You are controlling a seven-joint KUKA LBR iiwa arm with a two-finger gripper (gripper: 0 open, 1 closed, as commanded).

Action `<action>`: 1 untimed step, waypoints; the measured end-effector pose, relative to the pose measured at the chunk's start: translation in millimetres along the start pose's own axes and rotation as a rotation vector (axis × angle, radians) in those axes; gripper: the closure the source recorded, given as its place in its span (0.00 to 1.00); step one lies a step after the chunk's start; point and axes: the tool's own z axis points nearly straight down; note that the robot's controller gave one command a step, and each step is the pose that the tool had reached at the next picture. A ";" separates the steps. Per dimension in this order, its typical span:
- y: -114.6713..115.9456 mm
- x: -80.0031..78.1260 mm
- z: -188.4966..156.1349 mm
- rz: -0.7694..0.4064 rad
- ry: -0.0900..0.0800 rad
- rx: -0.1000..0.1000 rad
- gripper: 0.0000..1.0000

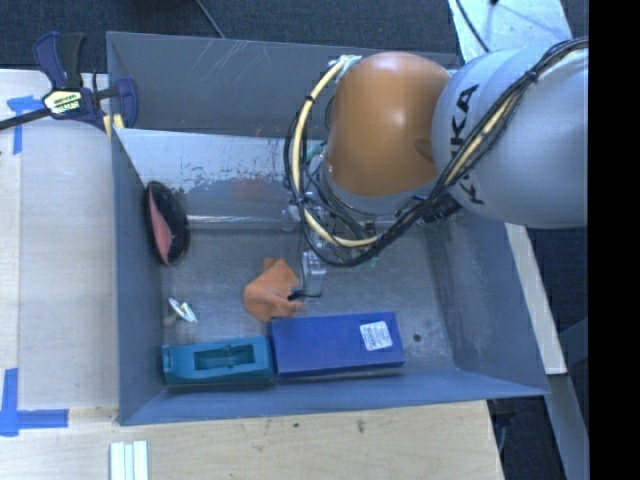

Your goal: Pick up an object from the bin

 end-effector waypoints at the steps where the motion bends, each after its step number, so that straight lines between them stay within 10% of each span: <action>1: -0.4 -1.6 -4.6 0.002 -0.008 -0.001 0.00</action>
Offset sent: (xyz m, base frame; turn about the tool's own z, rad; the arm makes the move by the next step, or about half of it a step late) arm -0.0064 0.0036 -0.1149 -0.1952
